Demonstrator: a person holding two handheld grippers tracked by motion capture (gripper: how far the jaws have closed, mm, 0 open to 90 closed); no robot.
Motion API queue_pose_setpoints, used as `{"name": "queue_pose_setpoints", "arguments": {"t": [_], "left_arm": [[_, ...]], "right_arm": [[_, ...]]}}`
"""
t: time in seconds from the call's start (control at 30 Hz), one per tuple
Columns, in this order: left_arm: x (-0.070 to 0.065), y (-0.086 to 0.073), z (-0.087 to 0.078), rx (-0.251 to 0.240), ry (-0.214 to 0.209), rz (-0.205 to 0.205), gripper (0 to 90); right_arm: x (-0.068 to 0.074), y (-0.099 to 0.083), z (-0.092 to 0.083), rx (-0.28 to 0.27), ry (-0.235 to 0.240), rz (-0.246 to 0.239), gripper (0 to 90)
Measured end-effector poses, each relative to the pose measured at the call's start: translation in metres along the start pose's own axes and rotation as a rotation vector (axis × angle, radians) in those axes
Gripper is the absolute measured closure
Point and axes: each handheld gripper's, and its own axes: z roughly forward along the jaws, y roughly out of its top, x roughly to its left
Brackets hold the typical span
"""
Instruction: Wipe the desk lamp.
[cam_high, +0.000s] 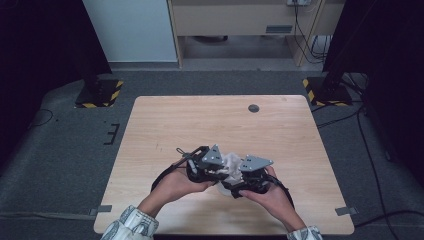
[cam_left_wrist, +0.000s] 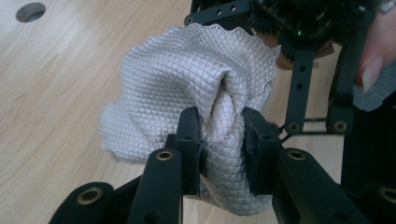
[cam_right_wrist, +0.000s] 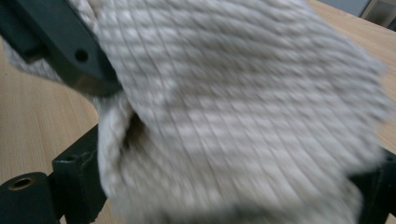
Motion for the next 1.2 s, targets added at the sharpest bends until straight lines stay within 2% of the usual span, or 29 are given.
{"name": "queue_pose_setpoints", "arguments": {"t": [0.13,0.27,0.33,0.37,0.43,0.57,0.67,0.7,0.83,0.93,1.0,1.03,1.2], "left_arm": [[0.003,0.008,0.009,-0.006,0.014,0.003,70.1],[0.012,0.014,0.017,-0.024,0.039,-0.032,70.1],[0.014,0.015,0.018,-0.025,0.05,-0.036,70.1],[0.018,0.016,0.018,-0.029,0.068,-0.048,70.1],[0.021,0.015,0.017,-0.031,0.077,-0.056,70.1],[0.03,0.006,0.01,-0.015,0.125,-0.063,70.1],[0.029,0.001,0.006,-0.018,0.133,-0.064,70.2],[0.028,-0.002,0.003,-0.016,0.133,-0.063,70.2],[0.02,-0.013,-0.005,-0.039,0.082,-0.075,70.2],[0.014,-0.014,-0.006,-0.043,0.065,-0.064,70.2],[0.007,-0.012,-0.003,-0.05,0.024,-0.057,70.2],[0.007,-0.012,-0.003,-0.05,0.024,-0.057,70.2],[-0.005,0.002,0.005,-0.026,0.013,-0.003,70.0]], "right_arm": [[0.0,0.0,0.0,-0.001,-0.002,0.0,9.1],[0.0,0.0,0.0,-0.002,-0.002,0.001,9.0],[0.0,0.0,0.0,-0.003,-0.002,0.002,9.0],[0.0,0.0,0.0,-0.003,-0.002,0.004,9.0],[0.0,-0.001,0.0,-0.006,-0.002,0.007,9.1],[0.0,-0.001,0.0,-0.01,0.001,0.012,9.1],[0.0,-0.001,0.0,-0.01,0.001,0.011,9.1],[0.0,-0.001,0.0,-0.01,0.001,0.01,9.1],[0.0,-0.001,0.001,-0.009,0.004,0.01,9.1],[0.001,-0.001,0.002,-0.008,0.004,0.007,9.1],[0.001,-0.001,0.002,-0.008,0.004,0.006,9.1],[0.001,-0.001,0.002,-0.008,0.004,0.006,9.1],[0.001,0.0,0.002,-0.008,0.007,0.002,9.1]]}}
